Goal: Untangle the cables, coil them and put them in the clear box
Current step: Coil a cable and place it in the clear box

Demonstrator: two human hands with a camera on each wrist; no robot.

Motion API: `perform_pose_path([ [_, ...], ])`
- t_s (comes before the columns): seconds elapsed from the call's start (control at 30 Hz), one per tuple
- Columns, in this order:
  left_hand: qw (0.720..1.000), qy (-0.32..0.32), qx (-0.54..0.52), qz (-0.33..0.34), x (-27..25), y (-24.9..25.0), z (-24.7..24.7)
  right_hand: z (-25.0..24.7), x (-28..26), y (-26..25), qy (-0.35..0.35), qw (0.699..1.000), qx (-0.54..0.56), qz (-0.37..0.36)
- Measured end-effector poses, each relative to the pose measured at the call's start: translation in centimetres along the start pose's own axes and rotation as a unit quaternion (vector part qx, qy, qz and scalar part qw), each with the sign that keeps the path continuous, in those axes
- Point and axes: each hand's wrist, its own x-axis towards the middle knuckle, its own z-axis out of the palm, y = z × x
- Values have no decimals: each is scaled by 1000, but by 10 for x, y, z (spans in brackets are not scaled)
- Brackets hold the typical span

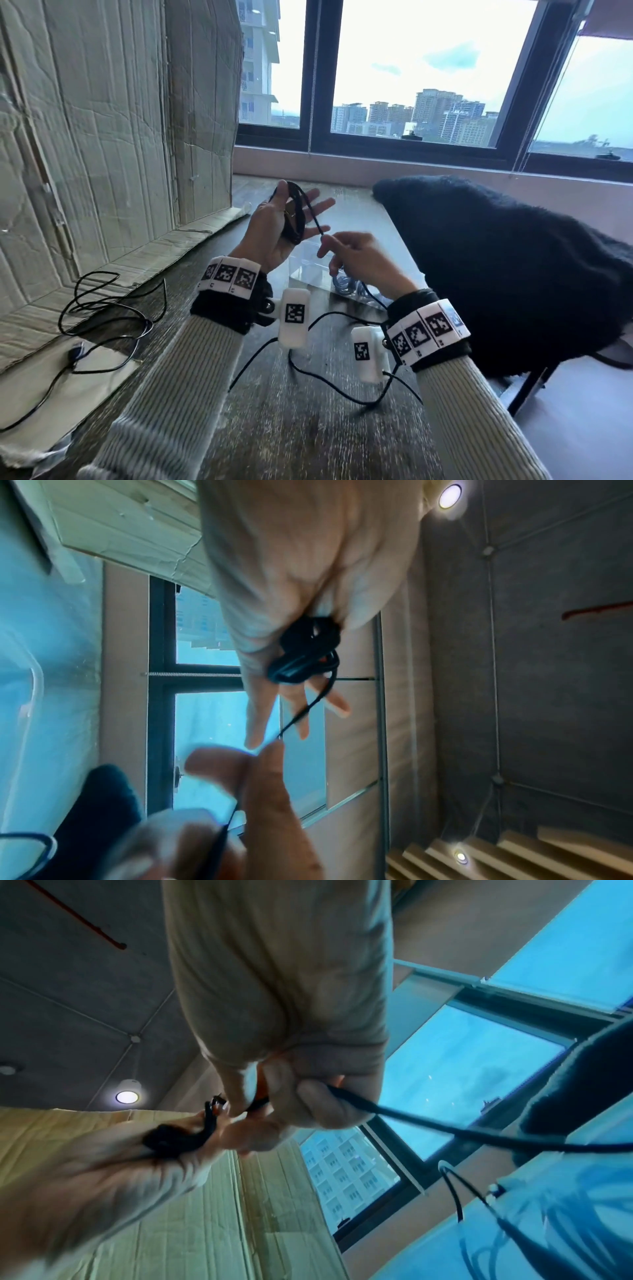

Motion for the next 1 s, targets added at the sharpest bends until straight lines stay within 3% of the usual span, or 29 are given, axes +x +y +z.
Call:
perform_pose_path([
  [0.1, 998, 59, -9, 8, 3, 1, 1, 6, -5, -2, -93, 995, 5, 26],
  [0.2, 975, 132, 163, 69, 9, -5, -4, -6, -12, -14, -106, 992, -65, 8],
  [0.27, 927, 131, 332, 119, 11, -9, -11, -18, -16, -20, -79, 991, -103, -25],
  [0.33, 863, 77, 476, 151, 11, -14, -14, -26, -20, -25, -62, 991, -111, -51],
  [0.43, 751, -3, 647, 132, 7, -21, -9, -26, -22, -29, -65, 985, -126, -100],
  [0.47, 736, -20, 668, 109, 4, -23, -7, -25, -23, -29, -65, 984, -124, -112],
  [0.5, 743, -41, 663, 83, 2, -24, -6, -26, -22, -29, -57, 984, -123, -119],
  [0.6, 828, -115, 548, -10, -5, -22, -2, -32, -14, -19, 40, 987, -102, -116],
  [0.63, 843, -138, 519, -32, -6, -20, -2, -34, -11, -14, 80, 987, -85, -112],
  [0.7, 839, -181, 510, -49, -8, -15, 1, -38, -8, -7, 124, 986, -41, -102],
  [0.83, 766, -240, 591, -78, -8, -9, -1, -39, -11, -8, 98, 989, 32, -110],
  [0.93, 780, -231, 573, -98, -7, -8, -4, -40, -13, -11, 69, 991, 48, -105],
  [1.0, 817, -216, 529, -76, -6, -7, -8, -44, -15, -9, 52, 992, 59, -100],
])
